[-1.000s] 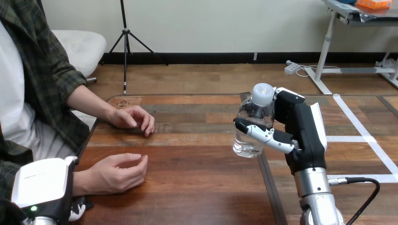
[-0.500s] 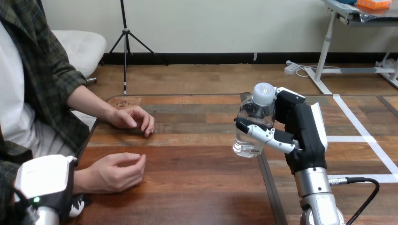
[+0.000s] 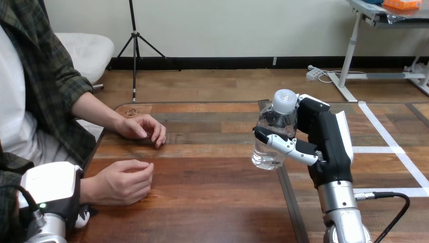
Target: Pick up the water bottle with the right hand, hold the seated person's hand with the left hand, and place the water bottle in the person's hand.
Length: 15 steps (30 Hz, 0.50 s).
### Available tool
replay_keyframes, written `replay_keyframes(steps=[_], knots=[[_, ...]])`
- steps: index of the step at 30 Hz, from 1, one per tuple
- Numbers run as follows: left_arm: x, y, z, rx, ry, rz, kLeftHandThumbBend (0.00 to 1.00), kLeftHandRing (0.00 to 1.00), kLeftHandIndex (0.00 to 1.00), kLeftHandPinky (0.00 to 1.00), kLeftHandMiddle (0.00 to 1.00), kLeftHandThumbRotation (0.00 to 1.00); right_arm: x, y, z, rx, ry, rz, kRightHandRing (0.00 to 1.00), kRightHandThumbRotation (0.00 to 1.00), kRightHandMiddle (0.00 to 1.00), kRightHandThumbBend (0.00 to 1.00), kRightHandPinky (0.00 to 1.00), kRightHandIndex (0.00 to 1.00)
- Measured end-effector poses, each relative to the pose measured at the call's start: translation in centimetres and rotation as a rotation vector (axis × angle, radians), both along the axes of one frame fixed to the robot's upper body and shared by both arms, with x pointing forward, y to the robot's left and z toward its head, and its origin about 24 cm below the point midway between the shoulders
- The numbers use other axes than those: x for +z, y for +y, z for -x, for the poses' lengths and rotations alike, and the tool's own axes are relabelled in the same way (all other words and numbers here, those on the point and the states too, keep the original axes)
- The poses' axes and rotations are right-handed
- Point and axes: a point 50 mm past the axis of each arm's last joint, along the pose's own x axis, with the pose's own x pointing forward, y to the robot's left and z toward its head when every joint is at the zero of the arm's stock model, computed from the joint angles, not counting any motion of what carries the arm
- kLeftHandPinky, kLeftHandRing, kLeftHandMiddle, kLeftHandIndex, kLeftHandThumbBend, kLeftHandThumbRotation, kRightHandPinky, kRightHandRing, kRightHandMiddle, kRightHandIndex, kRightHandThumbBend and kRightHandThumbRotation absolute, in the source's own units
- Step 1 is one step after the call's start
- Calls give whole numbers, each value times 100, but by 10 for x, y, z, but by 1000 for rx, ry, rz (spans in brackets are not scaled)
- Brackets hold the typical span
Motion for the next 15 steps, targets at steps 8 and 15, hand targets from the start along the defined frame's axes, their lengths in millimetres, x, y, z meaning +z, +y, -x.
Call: replay_keyframes(steps=[8, 15], knots=[[-2, 1, -4, 0, -8, -10, 78, 78, 77, 76, 79, 0, 0, 0, 0, -6, -1, 13, 41, 0, 43, 63, 39, 43], [-4, 2, -5, 0, -15, -10, 78, 78, 77, 75, 79, 0, 0, 0, 0, -6, -1, 10, 41, 0, 43, 63, 39, 43]])
